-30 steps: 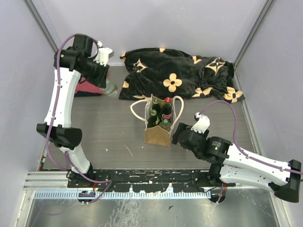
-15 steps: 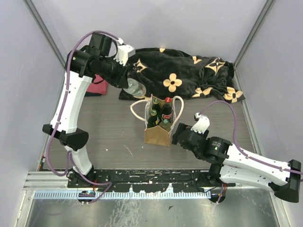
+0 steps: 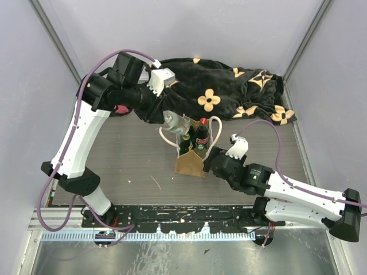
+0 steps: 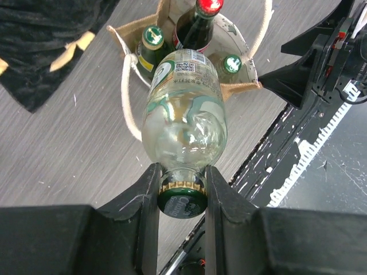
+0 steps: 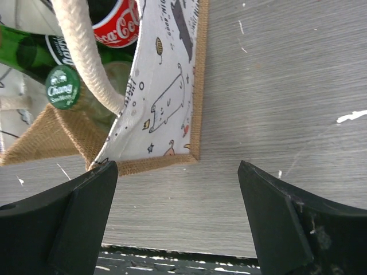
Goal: Place the beverage into the canvas bag
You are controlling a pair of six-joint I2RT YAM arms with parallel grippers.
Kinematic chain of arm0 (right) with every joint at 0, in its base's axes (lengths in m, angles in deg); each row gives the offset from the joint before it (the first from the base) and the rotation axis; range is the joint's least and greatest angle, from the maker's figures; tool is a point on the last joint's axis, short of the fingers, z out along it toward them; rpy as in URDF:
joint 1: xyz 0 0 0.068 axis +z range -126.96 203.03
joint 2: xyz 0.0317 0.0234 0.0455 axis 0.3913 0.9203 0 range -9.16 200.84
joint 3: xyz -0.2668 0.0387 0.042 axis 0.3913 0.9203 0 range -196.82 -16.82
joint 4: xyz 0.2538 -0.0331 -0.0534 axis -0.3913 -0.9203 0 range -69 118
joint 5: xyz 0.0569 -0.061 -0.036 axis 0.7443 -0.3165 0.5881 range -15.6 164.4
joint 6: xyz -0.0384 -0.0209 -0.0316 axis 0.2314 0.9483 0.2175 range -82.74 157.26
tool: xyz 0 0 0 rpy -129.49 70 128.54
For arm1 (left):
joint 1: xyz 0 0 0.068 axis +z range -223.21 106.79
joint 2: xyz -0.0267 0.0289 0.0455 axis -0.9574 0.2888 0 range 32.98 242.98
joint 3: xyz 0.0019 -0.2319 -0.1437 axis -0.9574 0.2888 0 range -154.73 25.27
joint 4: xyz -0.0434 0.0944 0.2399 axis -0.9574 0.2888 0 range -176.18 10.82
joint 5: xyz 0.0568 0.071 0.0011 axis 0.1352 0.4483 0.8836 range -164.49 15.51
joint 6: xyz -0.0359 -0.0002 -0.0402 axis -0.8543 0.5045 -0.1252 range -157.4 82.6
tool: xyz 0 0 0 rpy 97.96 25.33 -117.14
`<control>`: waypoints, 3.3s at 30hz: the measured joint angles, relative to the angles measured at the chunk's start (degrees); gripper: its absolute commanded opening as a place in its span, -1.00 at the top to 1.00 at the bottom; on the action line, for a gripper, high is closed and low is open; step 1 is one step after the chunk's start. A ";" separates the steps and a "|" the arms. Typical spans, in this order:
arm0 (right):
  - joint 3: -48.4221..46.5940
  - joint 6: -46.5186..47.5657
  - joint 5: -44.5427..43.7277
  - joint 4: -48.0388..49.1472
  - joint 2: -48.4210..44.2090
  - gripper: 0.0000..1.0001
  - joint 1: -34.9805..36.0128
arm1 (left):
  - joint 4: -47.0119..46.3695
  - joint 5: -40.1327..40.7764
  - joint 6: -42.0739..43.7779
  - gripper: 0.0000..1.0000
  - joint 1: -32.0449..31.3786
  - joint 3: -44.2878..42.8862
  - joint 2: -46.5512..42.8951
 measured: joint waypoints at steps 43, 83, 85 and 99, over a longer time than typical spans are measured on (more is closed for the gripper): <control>1.70 -8.94 -1.66 10.73 1.90 -0.42 -0.15 | -0.59 0.09 0.04 1.00 0.26 5.73 -1.49; -2.01 -8.57 1.20 -1.03 -0.81 0.02 -0.26 | -0.68 -0.35 1.68 1.00 -1.05 7.91 -1.66; -2.01 -8.44 1.20 -2.10 -1.79 0.02 -0.26 | -0.66 -0.35 1.77 1.00 -1.18 7.91 -1.66; -2.01 -6.40 1.60 -4.20 -0.20 -0.01 -0.26 | -0.68 -0.35 1.81 1.00 -2.75 8.28 -1.66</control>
